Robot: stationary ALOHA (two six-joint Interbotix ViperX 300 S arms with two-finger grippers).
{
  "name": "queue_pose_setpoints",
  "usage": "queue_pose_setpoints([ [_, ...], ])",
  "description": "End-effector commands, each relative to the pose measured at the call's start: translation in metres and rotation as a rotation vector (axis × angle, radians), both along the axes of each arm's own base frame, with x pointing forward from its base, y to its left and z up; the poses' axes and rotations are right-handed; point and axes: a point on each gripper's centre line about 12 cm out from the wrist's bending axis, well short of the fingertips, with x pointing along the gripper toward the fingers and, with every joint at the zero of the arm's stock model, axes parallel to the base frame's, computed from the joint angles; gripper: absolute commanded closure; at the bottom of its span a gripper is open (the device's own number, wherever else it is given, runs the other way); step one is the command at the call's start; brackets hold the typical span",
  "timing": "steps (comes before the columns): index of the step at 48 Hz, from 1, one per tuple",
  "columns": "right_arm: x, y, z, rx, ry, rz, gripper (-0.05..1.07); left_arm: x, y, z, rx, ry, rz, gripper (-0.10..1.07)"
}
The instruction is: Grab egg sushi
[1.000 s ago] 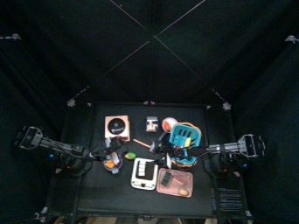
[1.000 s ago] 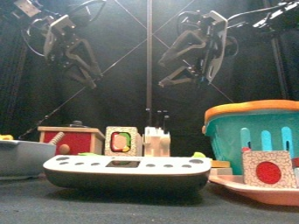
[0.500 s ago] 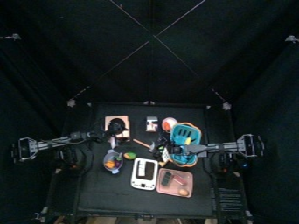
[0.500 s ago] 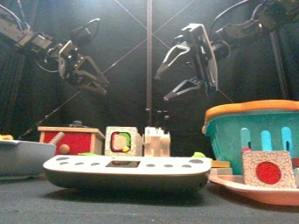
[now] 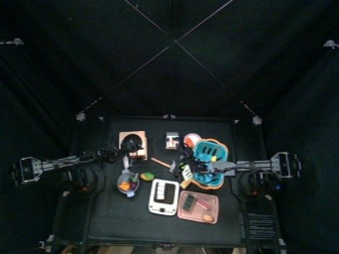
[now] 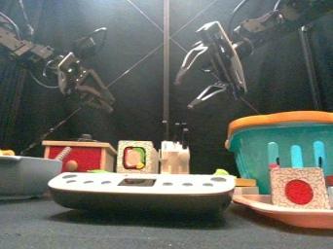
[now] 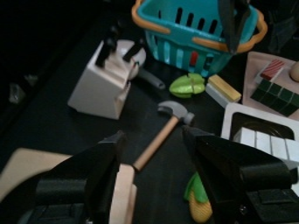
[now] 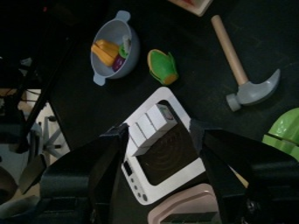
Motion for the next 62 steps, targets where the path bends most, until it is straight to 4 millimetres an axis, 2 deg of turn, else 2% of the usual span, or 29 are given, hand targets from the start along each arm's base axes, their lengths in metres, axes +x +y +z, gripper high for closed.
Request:
queue_pose_setpoints([
  [1,-0.001,-0.002,0.026,-0.016,-0.075,0.0,0.12,0.001,-0.008,0.0,-0.051,-0.015,0.014,0.07],
  [11,-0.004,0.002,0.038,-0.069,-0.112,0.03,0.12,0.001,-0.015,0.022,-0.021,-0.082,-0.004,0.07],
  [18,0.002,0.024,0.053,0.143,-0.142,-0.01,0.12,-0.001,-0.021,0.038,0.035,-0.126,-0.043,0.07],
  [22,0.007,0.035,0.051,0.198,-0.114,-0.01,0.12,-0.004,-0.022,0.045,0.056,-0.144,-0.044,0.07],
  [35,0.016,0.043,0.049,0.385,0.035,-0.11,0.12,-0.01,-0.024,0.043,0.072,-0.145,-0.048,0.07],
  [49,0.019,0.039,0.039,0.394,0.205,-0.26,0.12,-0.012,-0.024,0.037,0.071,-0.127,-0.047,0.07],
  [62,0.029,0.062,0.022,0.355,0.234,-0.343,0.12,-0.014,-0.021,0.031,0.103,-0.101,-0.041,0.07],
])
